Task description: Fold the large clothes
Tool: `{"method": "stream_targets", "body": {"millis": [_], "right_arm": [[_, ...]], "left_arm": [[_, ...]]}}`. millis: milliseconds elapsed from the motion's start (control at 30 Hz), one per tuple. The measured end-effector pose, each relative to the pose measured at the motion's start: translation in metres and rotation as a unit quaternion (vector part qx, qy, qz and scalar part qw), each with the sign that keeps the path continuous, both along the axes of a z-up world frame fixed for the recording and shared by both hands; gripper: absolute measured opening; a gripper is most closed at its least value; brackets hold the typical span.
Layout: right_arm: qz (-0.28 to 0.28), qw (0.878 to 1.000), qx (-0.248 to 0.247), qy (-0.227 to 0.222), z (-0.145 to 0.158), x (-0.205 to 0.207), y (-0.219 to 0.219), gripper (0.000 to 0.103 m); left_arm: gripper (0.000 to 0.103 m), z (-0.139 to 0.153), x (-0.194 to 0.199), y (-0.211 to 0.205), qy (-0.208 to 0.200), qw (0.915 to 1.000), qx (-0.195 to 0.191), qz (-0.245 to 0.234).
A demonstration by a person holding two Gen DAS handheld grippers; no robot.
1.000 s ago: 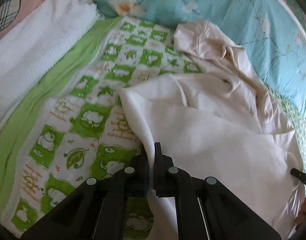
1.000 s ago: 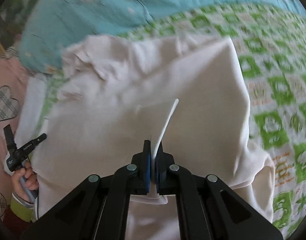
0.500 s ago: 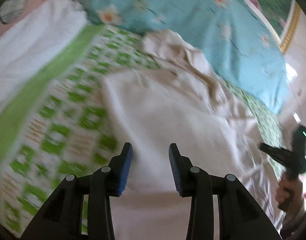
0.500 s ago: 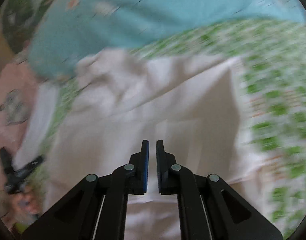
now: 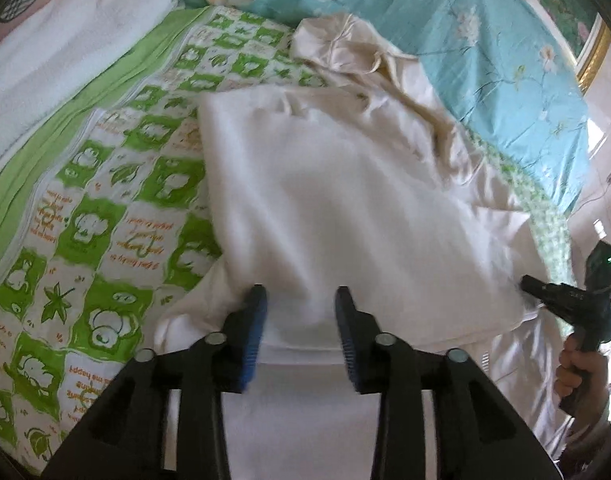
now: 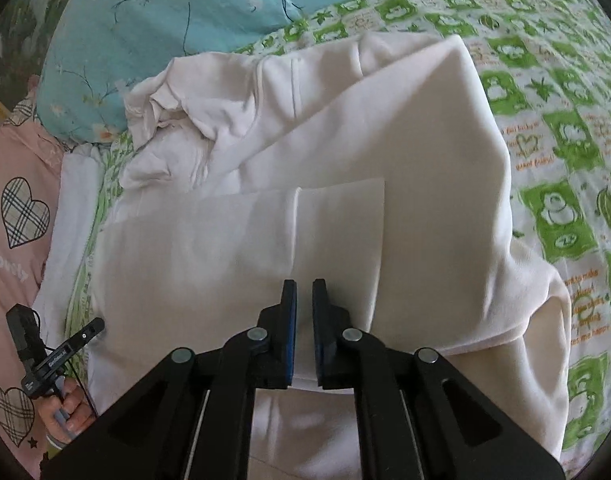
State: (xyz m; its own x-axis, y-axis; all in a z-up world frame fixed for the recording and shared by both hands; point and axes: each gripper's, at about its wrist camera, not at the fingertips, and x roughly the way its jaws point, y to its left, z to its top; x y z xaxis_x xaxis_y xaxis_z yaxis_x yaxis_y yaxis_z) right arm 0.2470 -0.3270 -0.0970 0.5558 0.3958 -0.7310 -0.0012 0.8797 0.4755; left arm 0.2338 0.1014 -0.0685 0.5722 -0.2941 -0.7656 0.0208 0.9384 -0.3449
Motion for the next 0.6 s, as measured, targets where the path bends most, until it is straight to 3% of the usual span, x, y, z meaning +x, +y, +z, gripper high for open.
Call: {"method": "stream_targets", "body": {"millis": [267, 333, 400, 467, 600], "right_arm": [[0.027, 0.999, 0.045, -0.014, 0.022, 0.030, 0.023, 0.014], [0.036, 0.998, 0.048, -0.023, 0.032, 0.042, 0.032, 0.019], [0.049, 0.997, 0.047, -0.040, 0.045, 0.058, 0.043, 0.039], [0.056, 0.996, 0.052, -0.053, 0.056, 0.079, 0.052, 0.049], [0.056, 0.995, 0.045, -0.066, 0.073, 0.126, 0.060, 0.049]], "left_arm": [[0.056, 0.045, 0.049, -0.003, -0.023, 0.9988, -0.043, 0.001], [0.063, 0.057, 0.071, -0.003, -0.033, 0.9986, -0.041, 0.007], [0.069, 0.069, 0.100, 0.000, -0.036, 0.9979, -0.050, 0.018], [0.071, 0.076, 0.129, 0.003, -0.032, 0.9960, -0.080, 0.024], [0.078, 0.082, 0.204, 0.013, -0.009, 0.9858, -0.162, 0.042]]}}
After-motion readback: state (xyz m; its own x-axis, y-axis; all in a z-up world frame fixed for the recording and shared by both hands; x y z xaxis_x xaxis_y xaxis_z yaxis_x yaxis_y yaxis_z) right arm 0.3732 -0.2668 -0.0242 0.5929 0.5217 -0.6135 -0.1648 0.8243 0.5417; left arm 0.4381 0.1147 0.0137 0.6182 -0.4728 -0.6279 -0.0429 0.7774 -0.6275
